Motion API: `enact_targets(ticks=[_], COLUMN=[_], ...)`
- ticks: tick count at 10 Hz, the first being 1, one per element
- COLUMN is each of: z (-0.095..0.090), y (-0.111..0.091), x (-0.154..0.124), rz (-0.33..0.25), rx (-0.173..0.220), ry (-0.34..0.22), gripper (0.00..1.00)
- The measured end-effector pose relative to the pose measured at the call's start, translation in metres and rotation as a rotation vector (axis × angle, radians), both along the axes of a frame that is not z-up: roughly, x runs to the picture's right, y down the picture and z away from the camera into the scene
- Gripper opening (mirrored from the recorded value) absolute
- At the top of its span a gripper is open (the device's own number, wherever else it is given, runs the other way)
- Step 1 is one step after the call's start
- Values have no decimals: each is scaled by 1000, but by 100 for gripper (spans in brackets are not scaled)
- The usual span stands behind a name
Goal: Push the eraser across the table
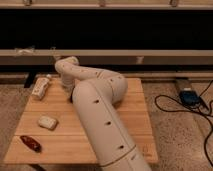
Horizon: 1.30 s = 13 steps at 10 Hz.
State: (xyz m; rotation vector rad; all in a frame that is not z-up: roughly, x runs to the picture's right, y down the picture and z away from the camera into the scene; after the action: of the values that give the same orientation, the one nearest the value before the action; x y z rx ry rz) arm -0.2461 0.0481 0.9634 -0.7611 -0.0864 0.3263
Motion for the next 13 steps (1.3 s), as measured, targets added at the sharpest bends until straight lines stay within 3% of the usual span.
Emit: enact_targets(ticks=[6,13], z=[-2,-10], y=[-5,-29], x=[13,20], rz=[36,74], rx=[6,52], ry=[18,12], gripper=[0,0])
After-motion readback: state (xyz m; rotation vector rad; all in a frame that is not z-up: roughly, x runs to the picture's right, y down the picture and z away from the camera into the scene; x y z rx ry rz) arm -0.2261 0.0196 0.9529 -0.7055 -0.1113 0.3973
